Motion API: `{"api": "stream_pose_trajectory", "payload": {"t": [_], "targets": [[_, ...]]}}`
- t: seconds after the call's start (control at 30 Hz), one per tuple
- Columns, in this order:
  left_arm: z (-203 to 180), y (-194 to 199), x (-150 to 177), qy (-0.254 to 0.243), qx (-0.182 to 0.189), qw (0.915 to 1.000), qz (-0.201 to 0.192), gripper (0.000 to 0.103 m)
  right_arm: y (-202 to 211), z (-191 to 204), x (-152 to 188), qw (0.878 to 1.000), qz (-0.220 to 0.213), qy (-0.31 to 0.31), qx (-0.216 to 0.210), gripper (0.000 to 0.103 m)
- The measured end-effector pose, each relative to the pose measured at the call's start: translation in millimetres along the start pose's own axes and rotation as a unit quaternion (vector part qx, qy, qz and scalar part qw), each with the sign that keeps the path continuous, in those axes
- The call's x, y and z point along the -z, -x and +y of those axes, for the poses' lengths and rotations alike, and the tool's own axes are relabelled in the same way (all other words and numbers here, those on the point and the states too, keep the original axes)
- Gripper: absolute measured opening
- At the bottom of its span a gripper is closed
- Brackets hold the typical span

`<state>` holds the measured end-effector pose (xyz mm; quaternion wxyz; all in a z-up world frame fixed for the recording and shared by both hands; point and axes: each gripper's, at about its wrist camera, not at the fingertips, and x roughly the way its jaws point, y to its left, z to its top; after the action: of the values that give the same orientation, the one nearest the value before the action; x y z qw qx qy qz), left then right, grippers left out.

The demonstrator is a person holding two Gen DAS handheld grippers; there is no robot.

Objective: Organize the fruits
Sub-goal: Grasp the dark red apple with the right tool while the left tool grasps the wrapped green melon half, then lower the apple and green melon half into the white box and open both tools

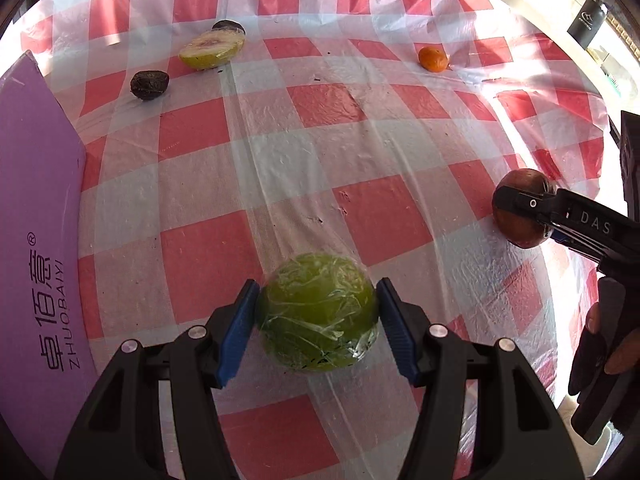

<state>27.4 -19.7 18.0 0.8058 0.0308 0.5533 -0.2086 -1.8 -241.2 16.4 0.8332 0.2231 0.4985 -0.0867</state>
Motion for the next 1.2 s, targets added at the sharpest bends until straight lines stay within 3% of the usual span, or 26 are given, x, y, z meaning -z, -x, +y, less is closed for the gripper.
{"api": "stream_pose_trajectory", "payload": {"t": [0.2, 0.37, 0.57, 0.77, 0.9, 1.1, 1.2], "targets": [[-6.0, 26.7, 14.6, -0.039, 0.043, 0.9983, -0.004, 0.060, 21.1, 15.6, 45.4, 1.000, 0.011, -0.001, 0.002, 0.064], [7.6, 69.6, 7.3, -0.051, 0.055, 0.9958, -0.052, 0.060, 41.7, 34.7, 65.8, 1.000, -0.002, -0.007, -0.002, 0.064], [36.0, 125.3, 2.5, -0.044, 0.062, 0.9902, -0.117, 0.060, 61.7, 84.1, 73.4, 0.999, -0.036, 0.013, -0.023, 0.064], [87.6, 166.2, 10.6, -0.016, 0.037, 0.9862, -0.160, 0.060, 78.8, 159.5, 86.0, 0.993, -0.061, 0.076, -0.064, 0.064], [128.5, 181.7, 21.3, 0.010, 0.013, 0.9850, -0.172, 0.060, 83.9, 214.3, 101.6, 0.983, -0.068, 0.148, -0.088, 0.064], [180.5, 187.9, 41.4, 0.031, -0.040, 0.9854, -0.162, 0.060, 80.1, 282.5, 128.3, 0.961, -0.057, 0.241, -0.121, 0.064], [204.1, 186.0, 49.0, 0.048, -0.069, 0.9851, -0.150, 0.060, 79.5, 298.5, 133.5, 0.956, -0.066, 0.264, -0.112, 0.064]]}}
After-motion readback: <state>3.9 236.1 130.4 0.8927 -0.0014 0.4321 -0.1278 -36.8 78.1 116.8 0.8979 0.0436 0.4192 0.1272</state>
